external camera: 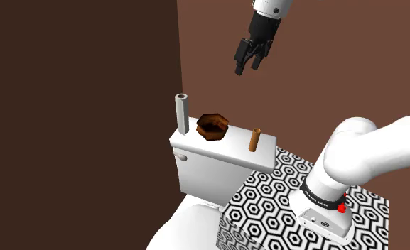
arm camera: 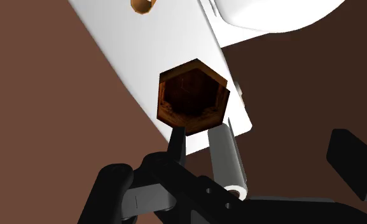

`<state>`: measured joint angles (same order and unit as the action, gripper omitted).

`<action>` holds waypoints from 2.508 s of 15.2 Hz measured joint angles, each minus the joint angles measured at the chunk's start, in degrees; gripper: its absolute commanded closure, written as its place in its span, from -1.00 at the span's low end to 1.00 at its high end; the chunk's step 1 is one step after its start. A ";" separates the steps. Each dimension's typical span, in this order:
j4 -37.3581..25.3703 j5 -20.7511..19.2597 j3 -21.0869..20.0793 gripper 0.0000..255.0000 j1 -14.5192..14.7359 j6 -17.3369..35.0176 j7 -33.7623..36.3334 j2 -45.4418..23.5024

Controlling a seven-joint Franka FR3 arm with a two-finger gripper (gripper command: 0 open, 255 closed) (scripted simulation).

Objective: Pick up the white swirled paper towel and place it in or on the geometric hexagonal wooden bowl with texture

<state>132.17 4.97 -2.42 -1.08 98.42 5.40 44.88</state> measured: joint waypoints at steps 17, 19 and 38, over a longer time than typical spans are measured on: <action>-13.37 -4.22 -2.61 -1.00 -0.06 14.32 -2.32 -32.93; -16.89 -5.12 -2.97 -1.00 0.01 14.84 -2.25 -37.62; -30.28 -10.16 -3.54 -1.00 1.04 21.19 -1.66 -60.82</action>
<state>101.90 -5.19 -5.97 -0.04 119.61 3.74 -15.94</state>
